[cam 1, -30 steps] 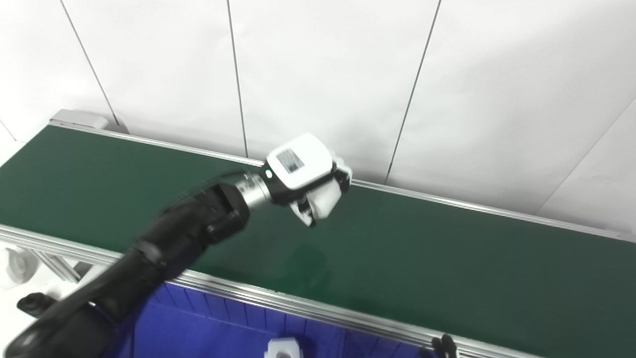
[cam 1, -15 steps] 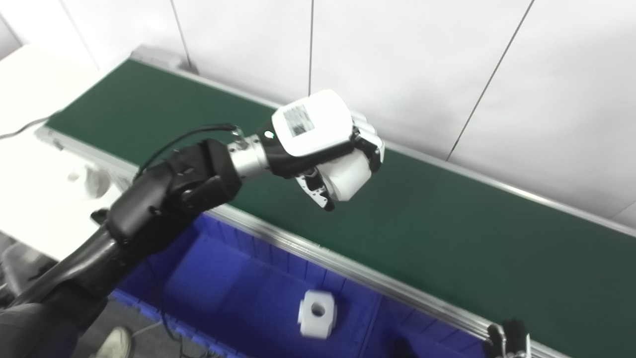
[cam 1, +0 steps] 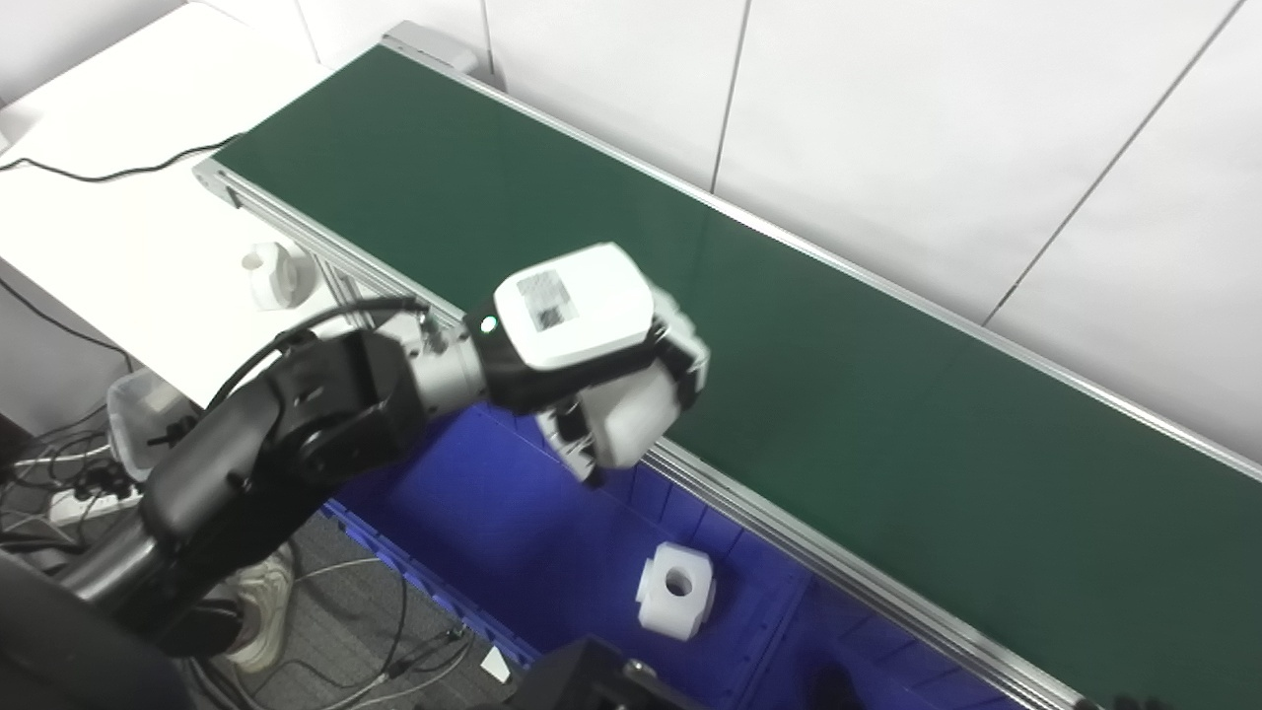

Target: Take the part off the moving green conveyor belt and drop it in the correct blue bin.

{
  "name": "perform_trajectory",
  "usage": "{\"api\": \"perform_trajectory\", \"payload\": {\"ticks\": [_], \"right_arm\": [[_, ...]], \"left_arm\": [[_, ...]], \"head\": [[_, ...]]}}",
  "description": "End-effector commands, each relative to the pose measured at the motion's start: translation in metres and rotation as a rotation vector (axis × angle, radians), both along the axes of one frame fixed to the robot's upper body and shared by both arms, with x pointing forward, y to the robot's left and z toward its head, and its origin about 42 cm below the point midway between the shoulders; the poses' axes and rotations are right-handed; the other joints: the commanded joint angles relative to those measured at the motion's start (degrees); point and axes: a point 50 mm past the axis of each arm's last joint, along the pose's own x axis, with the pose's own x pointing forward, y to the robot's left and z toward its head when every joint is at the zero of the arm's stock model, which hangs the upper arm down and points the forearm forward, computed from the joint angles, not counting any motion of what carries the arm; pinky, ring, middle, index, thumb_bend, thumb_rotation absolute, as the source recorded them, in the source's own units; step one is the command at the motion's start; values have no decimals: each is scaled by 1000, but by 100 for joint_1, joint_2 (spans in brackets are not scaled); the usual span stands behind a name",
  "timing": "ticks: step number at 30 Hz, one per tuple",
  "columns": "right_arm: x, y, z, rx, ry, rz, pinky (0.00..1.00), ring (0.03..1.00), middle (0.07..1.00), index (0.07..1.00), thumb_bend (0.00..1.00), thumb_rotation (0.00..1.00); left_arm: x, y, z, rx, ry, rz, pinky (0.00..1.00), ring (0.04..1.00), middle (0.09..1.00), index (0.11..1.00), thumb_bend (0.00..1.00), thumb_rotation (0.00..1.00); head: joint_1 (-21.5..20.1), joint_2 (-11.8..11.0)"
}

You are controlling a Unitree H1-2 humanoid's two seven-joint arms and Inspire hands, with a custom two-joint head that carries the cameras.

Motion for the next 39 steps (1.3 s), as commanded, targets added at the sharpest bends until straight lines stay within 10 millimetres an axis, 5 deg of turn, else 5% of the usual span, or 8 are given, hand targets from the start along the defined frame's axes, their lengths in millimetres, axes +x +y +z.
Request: {"api": "perform_trajectory", "payload": {"ticks": [1,7,16,18,19,23,35,39], "right_arm": [[3,-2,7,4,-30,23,1000,963,981,1000,907,1000],[3,-2,4,2,-21,31,998,961,982,1000,902,1000],[3,4,8,6,-30,43,933,921,951,1000,874,1000],[3,4,9,11,-32,49,930,919,948,996,867,1000],[3,5,9,12,-32,51,929,918,946,992,867,998],[3,5,11,13,-31,54,922,915,943,986,871,994],[3,2,14,-1,-33,55,892,911,934,966,882,977],[3,4,16,6,-29,53,886,907,930,952,889,964]], "left_arm": [[3,7,-5,9,-30,26,341,382,490,540,497,0],[2,36,-62,96,118,75,411,420,517,504,501,0],[0,54,-97,182,196,96,433,431,516,487,503,0],[0,54,-95,214,234,128,468,433,525,495,502,0],[-1,54,-93,229,246,137,511,530,611,594,695,52],[-2,51,-85,256,251,134,606,682,731,719,901,238],[-15,38,-59,75,184,32,612,690,748,763,956,705],[-23,28,-37,-34,142,-4,601,690,750,765,960,744]], "head": [[-4,6],[-206,8],[-357,-20],[-377,-28],[-377,-28],[-421,4],[-480,73],[-609,138]]}}
